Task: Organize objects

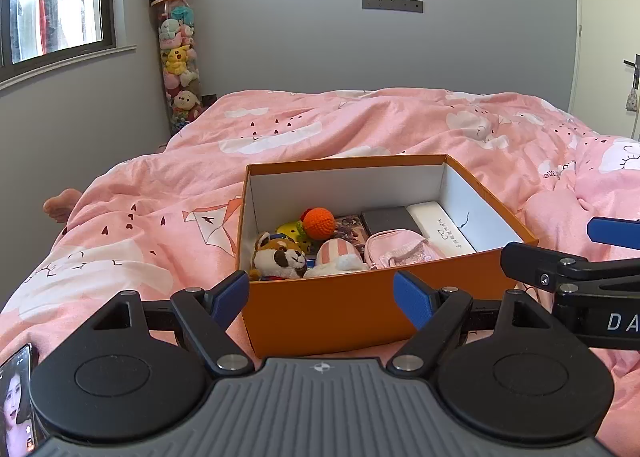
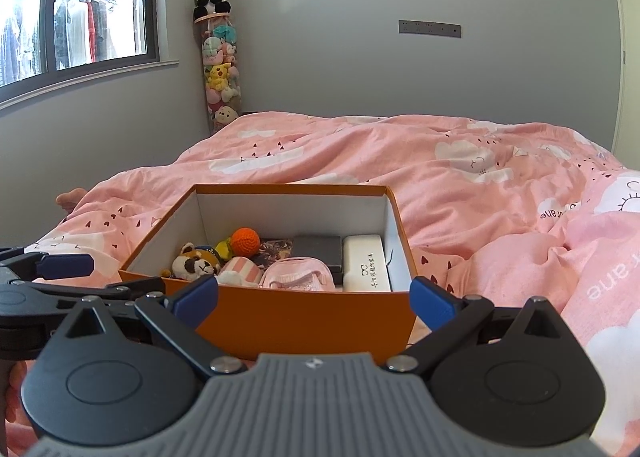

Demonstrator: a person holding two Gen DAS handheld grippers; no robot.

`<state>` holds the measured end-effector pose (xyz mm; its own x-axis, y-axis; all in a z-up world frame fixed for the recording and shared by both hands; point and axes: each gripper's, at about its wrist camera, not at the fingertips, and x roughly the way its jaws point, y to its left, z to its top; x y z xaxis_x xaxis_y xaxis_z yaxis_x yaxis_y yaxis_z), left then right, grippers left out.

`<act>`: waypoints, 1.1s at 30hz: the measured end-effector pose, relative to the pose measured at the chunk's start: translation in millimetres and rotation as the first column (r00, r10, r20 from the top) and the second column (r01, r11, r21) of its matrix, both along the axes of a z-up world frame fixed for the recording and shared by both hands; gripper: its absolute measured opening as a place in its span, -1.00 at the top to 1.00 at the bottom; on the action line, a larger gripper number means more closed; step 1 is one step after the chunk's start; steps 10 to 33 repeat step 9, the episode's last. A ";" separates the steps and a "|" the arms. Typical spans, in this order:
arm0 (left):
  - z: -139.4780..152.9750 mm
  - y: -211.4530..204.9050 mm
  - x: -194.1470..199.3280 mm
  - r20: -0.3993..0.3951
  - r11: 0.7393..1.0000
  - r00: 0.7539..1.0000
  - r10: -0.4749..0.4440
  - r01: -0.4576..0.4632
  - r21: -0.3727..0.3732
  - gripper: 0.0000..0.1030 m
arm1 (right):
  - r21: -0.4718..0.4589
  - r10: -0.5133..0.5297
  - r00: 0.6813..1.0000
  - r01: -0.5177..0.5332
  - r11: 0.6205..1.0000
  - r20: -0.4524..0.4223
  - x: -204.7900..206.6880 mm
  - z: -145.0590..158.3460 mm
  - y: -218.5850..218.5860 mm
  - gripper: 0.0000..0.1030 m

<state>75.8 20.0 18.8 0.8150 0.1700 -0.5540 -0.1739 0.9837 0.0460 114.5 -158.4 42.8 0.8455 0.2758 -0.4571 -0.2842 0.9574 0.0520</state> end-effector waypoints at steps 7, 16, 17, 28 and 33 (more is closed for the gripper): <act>0.1 -1.9 -0.7 -0.002 1.000 1.000 -0.007 0.007 -0.006 -0.85 | 0.000 0.000 1.000 0.000 1.000 0.001 0.2 0.0 -0.2 -0.97; 0.4 -1.6 -0.8 0.000 1.000 1.000 -0.005 0.005 -0.008 -0.85 | -0.001 0.000 1.000 0.000 1.000 0.001 0.2 0.4 -0.1 -0.97; 0.4 -1.6 -0.8 0.000 1.000 1.000 -0.005 0.005 -0.008 -0.85 | -0.001 0.000 1.000 0.000 1.000 0.001 0.2 0.4 -0.1 -0.97; 0.4 -1.6 -0.8 0.000 1.000 1.000 -0.005 0.005 -0.008 -0.85 | -0.001 0.000 1.000 0.000 1.000 0.001 0.2 0.4 -0.1 -0.97; 0.4 -1.6 -0.8 0.000 1.000 1.000 -0.005 0.005 -0.008 -0.85 | -0.001 0.000 1.000 0.000 1.000 0.001 0.2 0.4 -0.1 -0.97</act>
